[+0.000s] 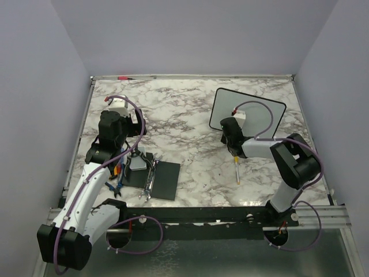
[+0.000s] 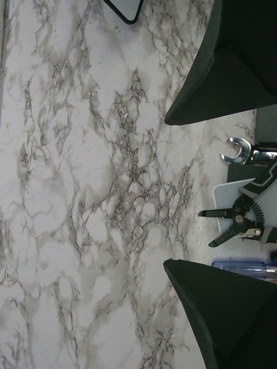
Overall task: Write a sentence on the whiteboard
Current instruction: Move the whiteboard to the center of the board.
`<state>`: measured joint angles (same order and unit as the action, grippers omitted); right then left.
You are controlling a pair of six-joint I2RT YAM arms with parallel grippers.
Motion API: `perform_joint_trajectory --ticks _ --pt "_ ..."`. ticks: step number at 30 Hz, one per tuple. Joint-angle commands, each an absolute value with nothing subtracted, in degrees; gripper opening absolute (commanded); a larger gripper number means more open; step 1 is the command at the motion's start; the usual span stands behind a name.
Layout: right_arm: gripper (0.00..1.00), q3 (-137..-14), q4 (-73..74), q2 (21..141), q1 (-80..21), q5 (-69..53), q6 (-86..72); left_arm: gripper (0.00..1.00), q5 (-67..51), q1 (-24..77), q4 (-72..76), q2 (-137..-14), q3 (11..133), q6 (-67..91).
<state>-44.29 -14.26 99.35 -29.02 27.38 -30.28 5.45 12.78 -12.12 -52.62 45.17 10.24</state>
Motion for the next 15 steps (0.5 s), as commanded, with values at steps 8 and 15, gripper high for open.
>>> perform_joint_trajectory --ticks 8,15 --pt "0.00 -40.2 -11.8 95.7 -37.3 28.3 -37.6 0.99 5.5 13.1 -12.1 -53.0 44.4 10.0" --pt "0.57 -40.0 -9.5 93.4 -37.7 27.7 -37.6 0.99 5.2 13.0 -12.3 -53.3 44.4 10.1"
